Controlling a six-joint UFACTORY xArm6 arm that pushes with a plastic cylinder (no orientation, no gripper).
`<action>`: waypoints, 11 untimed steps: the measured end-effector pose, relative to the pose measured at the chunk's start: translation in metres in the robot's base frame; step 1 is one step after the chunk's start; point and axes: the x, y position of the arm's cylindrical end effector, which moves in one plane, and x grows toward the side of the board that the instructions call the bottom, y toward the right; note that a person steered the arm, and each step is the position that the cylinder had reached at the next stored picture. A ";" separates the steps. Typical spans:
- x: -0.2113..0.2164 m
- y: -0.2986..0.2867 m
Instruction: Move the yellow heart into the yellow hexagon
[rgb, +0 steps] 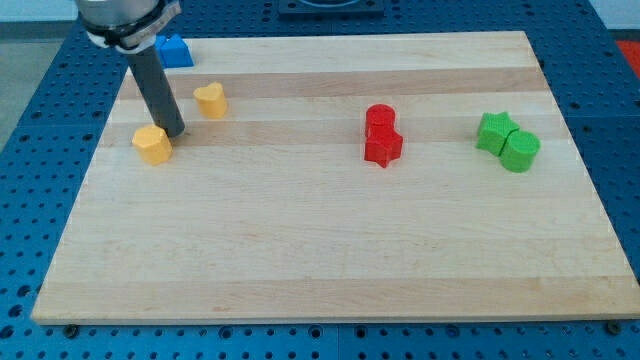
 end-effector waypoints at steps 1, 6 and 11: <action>0.000 0.015; -0.059 0.053; -0.025 0.008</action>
